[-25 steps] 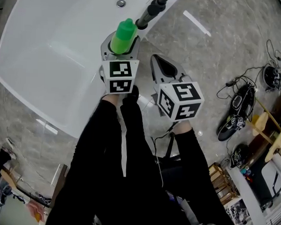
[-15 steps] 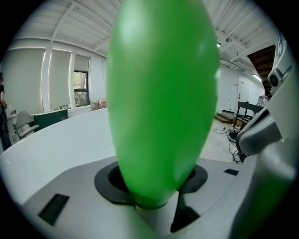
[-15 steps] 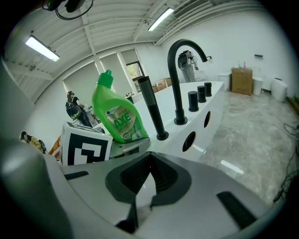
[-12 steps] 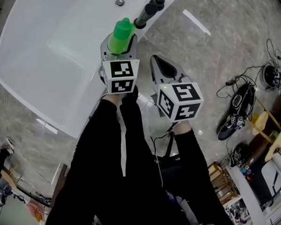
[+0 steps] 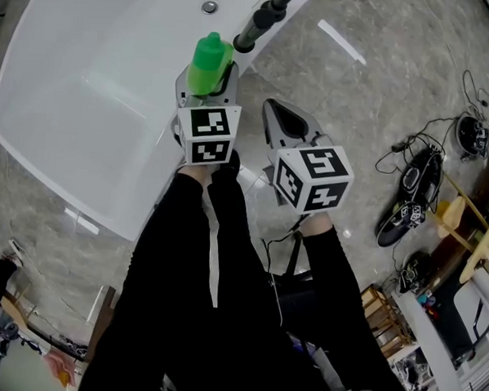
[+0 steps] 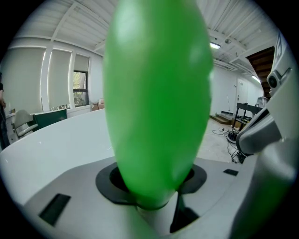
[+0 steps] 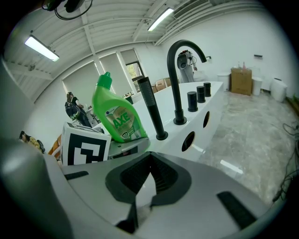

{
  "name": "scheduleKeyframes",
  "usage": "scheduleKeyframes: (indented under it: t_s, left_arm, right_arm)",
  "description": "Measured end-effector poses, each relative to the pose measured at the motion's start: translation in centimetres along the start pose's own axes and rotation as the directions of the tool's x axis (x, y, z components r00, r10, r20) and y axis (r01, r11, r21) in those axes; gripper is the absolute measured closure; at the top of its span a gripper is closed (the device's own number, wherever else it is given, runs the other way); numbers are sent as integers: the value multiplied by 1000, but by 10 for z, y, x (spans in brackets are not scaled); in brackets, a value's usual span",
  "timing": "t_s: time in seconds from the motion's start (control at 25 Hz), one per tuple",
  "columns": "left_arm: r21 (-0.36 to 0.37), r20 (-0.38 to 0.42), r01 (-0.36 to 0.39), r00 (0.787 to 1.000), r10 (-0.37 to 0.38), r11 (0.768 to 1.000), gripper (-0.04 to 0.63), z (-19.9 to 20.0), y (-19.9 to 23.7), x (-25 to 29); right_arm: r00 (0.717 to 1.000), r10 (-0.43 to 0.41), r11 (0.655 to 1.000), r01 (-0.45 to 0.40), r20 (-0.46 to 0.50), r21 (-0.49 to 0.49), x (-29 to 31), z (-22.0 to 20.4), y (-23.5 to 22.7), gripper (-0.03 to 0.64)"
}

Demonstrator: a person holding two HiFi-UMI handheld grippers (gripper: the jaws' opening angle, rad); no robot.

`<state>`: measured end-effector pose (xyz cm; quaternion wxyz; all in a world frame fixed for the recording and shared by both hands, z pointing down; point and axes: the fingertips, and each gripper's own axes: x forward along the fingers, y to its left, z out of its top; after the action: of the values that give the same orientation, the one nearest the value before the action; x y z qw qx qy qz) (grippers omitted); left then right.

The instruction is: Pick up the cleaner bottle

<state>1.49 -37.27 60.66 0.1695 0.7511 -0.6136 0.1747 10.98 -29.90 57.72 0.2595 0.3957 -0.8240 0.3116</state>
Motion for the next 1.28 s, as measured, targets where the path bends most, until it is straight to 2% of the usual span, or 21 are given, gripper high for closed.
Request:
scheduleKeyframes:
  t_s: [0.48,0.8,1.28]
  left_arm:
    - [9,48,8,999,-8,1000,390,25,1,-23]
    - [16,103,-6,995,4,1000,391,68,18,-56]
    - [6,150,-38,988,37,999,393,103,59,-114]
  right_arm:
    - [1000,16,1000,-16,20,-24,-9,14,11,615]
    - [997,43,997,-39,59,-71,-25,45,41,615]
    - [990,90,986,-73,110,-153,-35,80,101,615]
